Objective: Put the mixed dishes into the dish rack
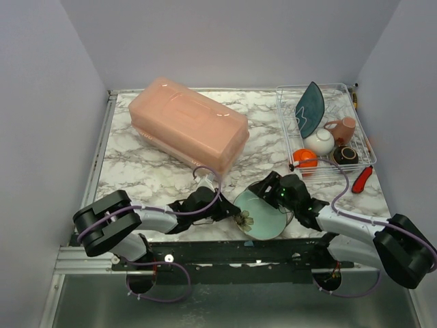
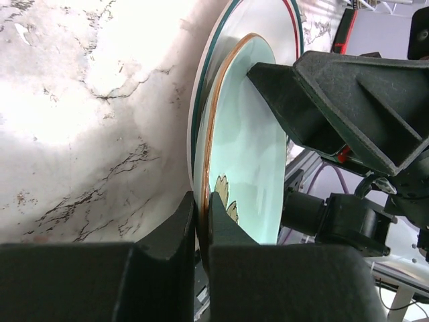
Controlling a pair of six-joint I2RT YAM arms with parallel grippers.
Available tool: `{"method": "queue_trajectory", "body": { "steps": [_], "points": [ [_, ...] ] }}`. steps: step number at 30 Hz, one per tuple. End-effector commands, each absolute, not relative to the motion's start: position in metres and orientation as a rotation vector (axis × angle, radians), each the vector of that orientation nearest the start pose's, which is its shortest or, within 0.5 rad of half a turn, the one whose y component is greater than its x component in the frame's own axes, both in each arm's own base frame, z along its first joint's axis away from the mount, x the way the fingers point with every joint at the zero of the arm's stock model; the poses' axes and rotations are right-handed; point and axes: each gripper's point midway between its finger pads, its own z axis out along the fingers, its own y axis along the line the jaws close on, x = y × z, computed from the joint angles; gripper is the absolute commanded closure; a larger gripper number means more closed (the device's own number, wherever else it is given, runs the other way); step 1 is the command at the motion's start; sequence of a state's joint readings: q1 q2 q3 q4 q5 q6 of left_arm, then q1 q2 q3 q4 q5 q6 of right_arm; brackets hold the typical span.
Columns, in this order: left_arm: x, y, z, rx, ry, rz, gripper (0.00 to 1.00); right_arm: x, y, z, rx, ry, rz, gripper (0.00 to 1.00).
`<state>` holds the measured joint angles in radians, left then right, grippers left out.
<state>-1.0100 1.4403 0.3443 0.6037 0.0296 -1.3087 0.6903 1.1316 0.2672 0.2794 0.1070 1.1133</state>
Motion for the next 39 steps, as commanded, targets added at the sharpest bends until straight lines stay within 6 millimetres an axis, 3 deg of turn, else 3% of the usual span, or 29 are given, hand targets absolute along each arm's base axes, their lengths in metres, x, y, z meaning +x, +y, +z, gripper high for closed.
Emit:
{"method": "queue_trajectory", "body": {
  "steps": [1,10,16,22,25,30,32,34,39],
  "points": [
    [0.160,-0.349,0.128,-0.207,2.121,-1.562,1.00,0.174,0.164,-0.018,0.477,2.562,0.526,0.28],
    [0.172,-0.317,0.159,-0.114,2.016,-1.378,1.00,0.185,0.171,0.032,0.273,2.502,0.553,0.00],
    [0.177,-0.291,0.204,-0.061,1.902,-1.346,1.00,0.186,0.181,0.070,0.228,2.418,0.681,0.00],
    [0.180,-0.284,0.228,-0.022,1.867,-1.388,1.00,0.187,0.197,0.098,0.122,2.330,0.815,0.00],
    [0.182,-0.284,0.237,-0.017,1.845,-1.404,1.00,0.177,0.216,0.113,0.068,2.315,0.981,0.00],
    [0.183,-0.287,0.267,0.020,1.762,-1.505,1.00,0.148,0.258,0.155,-0.082,2.199,1.422,0.00],
    [0.181,-0.289,0.280,0.061,1.738,-1.526,1.00,0.134,0.269,0.176,-0.173,2.122,1.589,0.07],
    [0.181,-0.289,0.290,0.098,1.721,-1.518,1.00,0.123,0.274,0.195,-0.255,2.037,1.700,0.20],
    [0.186,-0.288,0.302,0.182,1.757,-1.466,1.00,0.132,0.266,0.212,-0.188,1.973,1.638,0.65]
  ]
}}
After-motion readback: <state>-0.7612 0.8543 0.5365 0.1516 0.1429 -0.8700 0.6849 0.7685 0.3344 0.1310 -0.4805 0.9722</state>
